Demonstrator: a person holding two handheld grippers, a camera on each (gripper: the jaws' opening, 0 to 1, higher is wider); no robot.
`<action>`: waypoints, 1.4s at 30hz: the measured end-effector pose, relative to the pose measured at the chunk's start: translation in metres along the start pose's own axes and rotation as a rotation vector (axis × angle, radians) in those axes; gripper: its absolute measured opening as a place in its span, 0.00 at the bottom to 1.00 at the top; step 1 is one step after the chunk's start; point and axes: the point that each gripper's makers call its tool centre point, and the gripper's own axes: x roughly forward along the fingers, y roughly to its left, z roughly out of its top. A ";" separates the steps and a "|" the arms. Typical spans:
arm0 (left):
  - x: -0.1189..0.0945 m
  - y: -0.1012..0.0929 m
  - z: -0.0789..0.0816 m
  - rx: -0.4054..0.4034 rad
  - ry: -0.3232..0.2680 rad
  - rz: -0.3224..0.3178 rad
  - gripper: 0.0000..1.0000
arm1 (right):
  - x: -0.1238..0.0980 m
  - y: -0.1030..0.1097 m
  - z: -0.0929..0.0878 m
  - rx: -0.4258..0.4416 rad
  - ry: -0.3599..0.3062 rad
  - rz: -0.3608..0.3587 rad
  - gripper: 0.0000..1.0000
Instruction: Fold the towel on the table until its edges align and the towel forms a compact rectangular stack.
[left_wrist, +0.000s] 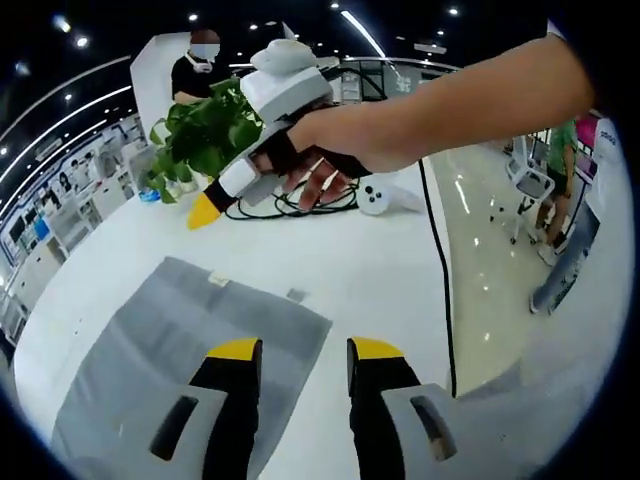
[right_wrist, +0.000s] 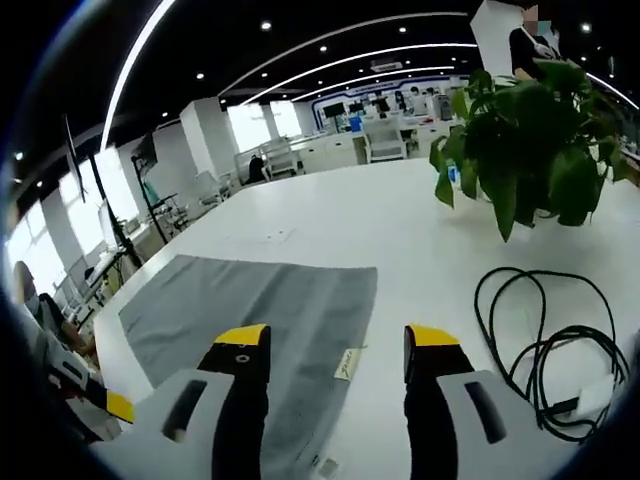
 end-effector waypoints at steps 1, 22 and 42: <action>0.002 -0.001 0.000 0.001 0.001 -0.005 0.35 | 0.004 -0.003 0.000 0.003 0.004 -0.002 0.53; 0.044 0.009 -0.015 -0.017 0.045 -0.067 0.32 | 0.056 0.004 0.003 0.005 0.060 0.003 0.46; 0.079 -0.008 -0.037 -0.044 0.091 -0.136 0.26 | 0.106 0.004 -0.003 -0.019 0.099 -0.029 0.36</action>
